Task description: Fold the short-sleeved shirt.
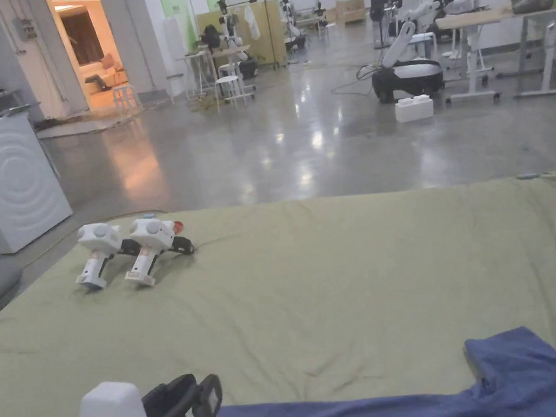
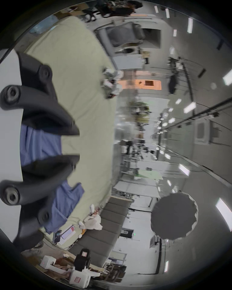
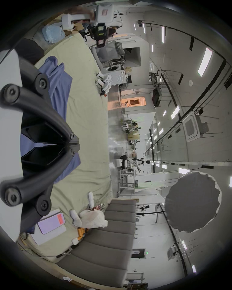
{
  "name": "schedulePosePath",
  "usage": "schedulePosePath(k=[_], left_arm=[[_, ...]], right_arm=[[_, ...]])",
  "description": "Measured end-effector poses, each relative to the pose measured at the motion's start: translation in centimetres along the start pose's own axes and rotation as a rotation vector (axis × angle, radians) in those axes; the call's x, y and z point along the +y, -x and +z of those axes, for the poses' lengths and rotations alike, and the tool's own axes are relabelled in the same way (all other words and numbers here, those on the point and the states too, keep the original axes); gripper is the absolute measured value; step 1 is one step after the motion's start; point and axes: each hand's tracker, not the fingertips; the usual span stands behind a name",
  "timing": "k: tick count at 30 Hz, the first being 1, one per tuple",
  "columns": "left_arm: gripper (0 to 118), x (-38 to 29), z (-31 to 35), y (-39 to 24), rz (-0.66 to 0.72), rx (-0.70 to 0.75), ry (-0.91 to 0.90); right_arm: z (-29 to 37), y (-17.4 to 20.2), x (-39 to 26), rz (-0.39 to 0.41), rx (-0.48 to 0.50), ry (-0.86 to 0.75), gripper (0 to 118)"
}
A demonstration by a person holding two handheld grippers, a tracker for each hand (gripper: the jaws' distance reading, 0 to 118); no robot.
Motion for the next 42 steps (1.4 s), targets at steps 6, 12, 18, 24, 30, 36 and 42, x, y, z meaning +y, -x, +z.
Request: schedulePosePath(k=[6,12,18,24,30,36,42], left_arm=[[64,-3.2,-12.3,6.3,0.113,0.086,0.301],[59,-6.2,-23.6,9.4,0.158,0.169,0.498],[48,-9.1,-28.0,9.5,0.132,0.215,0.624],[2,-9.8,-28.6,6.1,-0.034,0.207,0.634],[2,-9.1,-29.7,6.8,0.016,0.180,0.731],[2,-8.9,-30.4,7.2,0.034,0.181,0.770],[2,-8.9,-30.6,7.6,0.046,0.182,0.768]], right_arm=[[-1.8,-1.6,-2.0,-0.042,-0.005,0.115,0],[-3.5,-2.7,-2.9,-0.056,-0.039,0.190,0],[-3.7,-3.9,-3.6,-0.015,-0.090,0.241,0],[-5.3,-4.9,-4.4,-0.036,-0.085,0.300,0],[-14.7,-8.1,-2.7,0.007,-0.067,0.394,12],[-29.1,-13.3,-4.1,0.012,-0.120,0.627,52],[-36.1,-13.9,-8.3,0.088,-0.147,0.934,45]])
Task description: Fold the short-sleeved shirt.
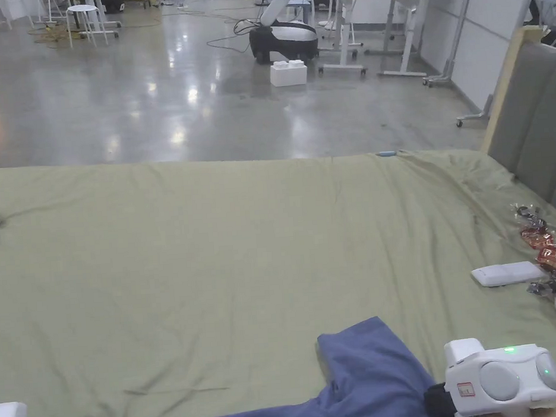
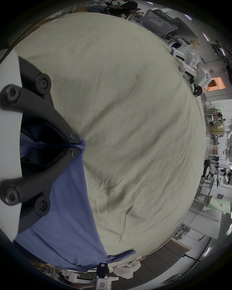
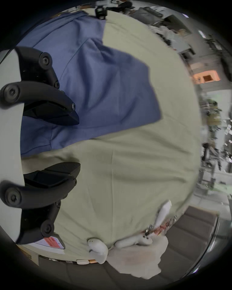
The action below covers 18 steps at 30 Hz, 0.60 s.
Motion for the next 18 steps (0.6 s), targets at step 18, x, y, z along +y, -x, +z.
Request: schedulePosePath(k=[18], left_arm=[[0,-15.8,15.8,4.5,-0.038,-0.101,-0.303]], right_arm=[[18.5,-1.0,-19.8,-0.176,0.093,-0.351,0]])
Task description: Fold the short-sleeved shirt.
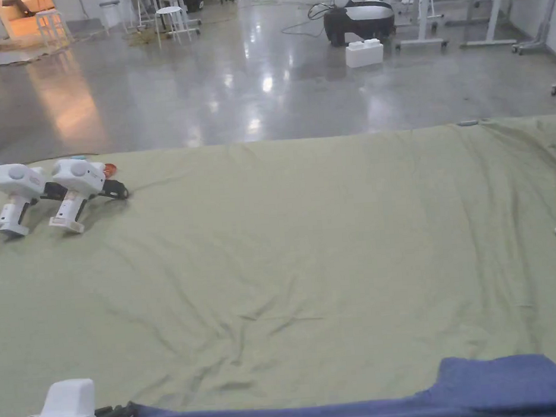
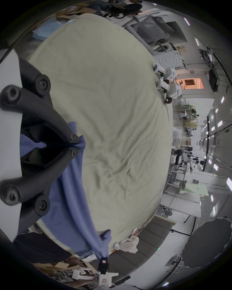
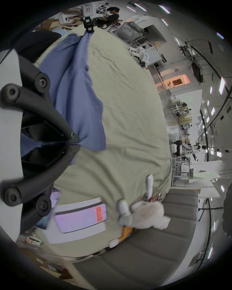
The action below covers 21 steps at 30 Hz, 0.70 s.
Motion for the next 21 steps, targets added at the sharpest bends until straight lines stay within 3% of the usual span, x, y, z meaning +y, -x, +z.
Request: schedulePosePath(k=[3,11,14,18,19,21], left_arm=[[0,-2.9,1.3,0.0,-0.048,0.004,0.042],[0,-6.0,-0.1,-0.6,-0.099,0.028,0.092],[0,-6.5,-0.2,0.1,-0.023,0.008,0.084],[19,-7.1,-0.7,0.4,-0.009,0.010,0.060],[30,-7.2,-0.7,0.4,-0.019,0.021,0.057],[57,-6.9,0.3,0.2,-0.052,0.044,0.012]], right_arm=[[2.0,0.1,-4.3,-0.029,-0.009,0.018,0],[1.2,1.7,-7.9,0.018,-0.054,0.058,0],[0.7,1.2,-7.9,-0.017,-0.047,0.074,0],[0.1,1.1,-8.2,-0.003,-0.050,0.070,1],[0.1,1.3,-8.1,0.021,-0.065,0.069,8],[0.5,1.5,-7.9,0.059,-0.100,0.057,62]])
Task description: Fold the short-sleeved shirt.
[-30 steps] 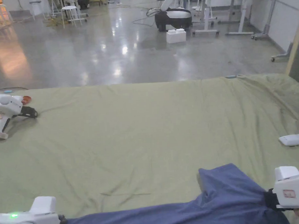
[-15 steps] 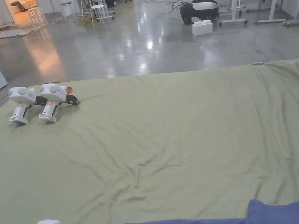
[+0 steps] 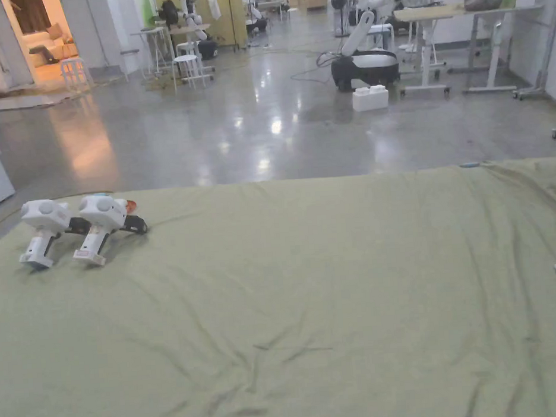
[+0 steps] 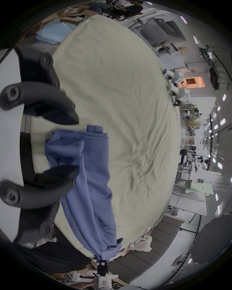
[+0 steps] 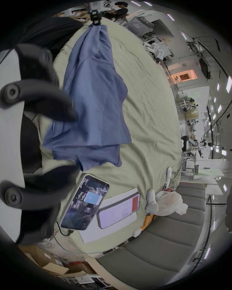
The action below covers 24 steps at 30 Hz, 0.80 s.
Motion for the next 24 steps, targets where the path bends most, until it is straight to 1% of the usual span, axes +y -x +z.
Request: schedulePosePath(k=[1,2,3,4,7,9,11,13,15,16,18,19,20,21,23,24], left_arm=[[67,0.3,0.8,-0.2,-0.008,0.016,-0.043],[74,0.8,1.7,-0.3,-0.015,0.019,-0.085],[75,1.6,2.9,-0.5,-0.021,0.023,-0.142],[75,2.4,4.1,-0.9,-0.029,0.026,-0.196],[77,5.1,9.0,-2.8,-0.044,0.003,-0.392],[83,6.6,12.4,-4.6,-0.042,-0.029,-0.526],[92,7.7,15.4,-6.6,-0.070,-0.026,-0.637],[93,8.2,17.8,-8.7,-0.093,-0.010,-0.733],[92,8.4,19.7,-10.4,-0.102,-0.011,-0.796],[92,8.3,20.4,-11.2,-0.105,-0.015,-0.815],[85,8.1,21.5,-12.5,-0.137,-0.018,-0.847],[78,7.9,21.9,-12.9,-0.152,-0.019,-0.854],[61,7.8,22.3,-13.4,-0.172,-0.013,-0.866],[46,7.7,22.5,-13.7,-0.179,-0.007,-0.871],[22,7.5,23.0,-14.1,-0.196,-0.021,-0.868],[12,7.5,23.2,-14.1,-0.192,-0.056,-0.858]], right_arm=[[0.5,0.0,0.3,-0.006,0.007,0.001,71],[1.1,0.1,0.7,-0.013,0.008,-0.005,70],[1.1,-0.7,0.9,-0.042,0.026,-0.035,70],[2.0,-0.5,1.6,-0.071,0.046,-0.079,70],[5.1,0.2,3.9,-0.108,0.090,-0.228,70],[7.7,1.4,5.2,-0.093,0.116,-0.353,70],[10.3,3.0,6.4,-0.071,0.149,-0.470,70],[12.3,4.2,7.0,-0.048,0.178,-0.558,70],[13.8,5.6,7.4,-0.032,0.194,-0.597,69],[14.4,6.2,7.5,-0.029,0.201,-0.616,67],[15.4,6.9,7.2,-0.005,0.229,-0.663,51],[15.7,7.4,7.1,0.000,0.229,-0.677,41],[16.2,7.8,7.0,0.017,0.229,-0.698,28],[16.6,8.1,6.9,0.036,0.229,-0.715,20],[17.3,8.8,6.9,0.061,0.220,-0.736,9],[17.6,9.0,6.8,0.069,0.222,-0.742,1]])
